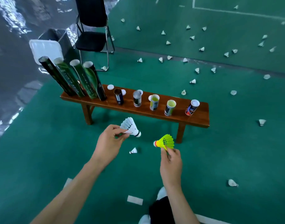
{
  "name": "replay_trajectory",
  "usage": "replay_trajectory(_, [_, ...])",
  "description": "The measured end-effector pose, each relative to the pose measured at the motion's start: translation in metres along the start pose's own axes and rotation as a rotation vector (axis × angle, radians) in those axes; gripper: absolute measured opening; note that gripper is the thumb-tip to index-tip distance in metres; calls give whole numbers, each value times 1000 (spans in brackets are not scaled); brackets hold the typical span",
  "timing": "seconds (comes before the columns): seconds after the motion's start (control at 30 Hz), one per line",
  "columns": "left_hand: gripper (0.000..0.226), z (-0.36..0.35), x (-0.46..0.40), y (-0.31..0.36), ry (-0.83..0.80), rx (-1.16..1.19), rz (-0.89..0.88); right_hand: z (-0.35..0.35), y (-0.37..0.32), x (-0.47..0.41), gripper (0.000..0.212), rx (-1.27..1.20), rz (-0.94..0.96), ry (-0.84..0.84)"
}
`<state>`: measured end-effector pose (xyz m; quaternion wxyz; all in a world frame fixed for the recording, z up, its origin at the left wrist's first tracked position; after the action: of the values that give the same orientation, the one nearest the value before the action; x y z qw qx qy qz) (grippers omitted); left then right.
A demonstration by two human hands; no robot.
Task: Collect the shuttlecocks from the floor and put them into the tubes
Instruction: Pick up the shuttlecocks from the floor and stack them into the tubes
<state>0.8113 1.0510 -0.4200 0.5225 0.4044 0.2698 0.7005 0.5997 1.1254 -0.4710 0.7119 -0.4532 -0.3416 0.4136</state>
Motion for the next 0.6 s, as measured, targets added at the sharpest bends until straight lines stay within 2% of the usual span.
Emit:
replay_trajectory(0.1, [7,-4,-54,6,38,-63,-49,-8,7,-41,26,28,8,34])
replay_trajectory(0.2, [12,-4,-109,10,133,-126,-45,-18,18,-90,29,50,-8,94])
replay_trajectory(0.27, [18,-1,-146,13,152,-221,-12,-34,25,-127,21,88,-25,113])
replay_trajectory(0.33, [24,5,-174,16,128,-254,57,-51,22,-160,19,186,-55,108])
replay_trajectory(0.43, [13,18,-214,12,59,-241,130,-81,7,-209,20,337,-47,96])
replay_trajectory(0.53, [19,22,-248,5,11,-244,165,-107,-10,-248,20,296,38,53])
replay_trajectory(0.6, [27,21,-270,3,-25,-273,183,-123,-14,-267,21,308,3,-5])
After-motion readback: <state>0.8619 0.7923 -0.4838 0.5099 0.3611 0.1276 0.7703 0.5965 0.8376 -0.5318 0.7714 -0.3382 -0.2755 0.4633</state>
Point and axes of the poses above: each hand's wrist, its own x-axis away from the middle knuckle, its own z-axis out of the back of the hand, y = z × x, the point moved 1 cm from there along -x, towards the middle knuckle, and after that the axes turned 9 degrees about z, right-handed, at the moved point
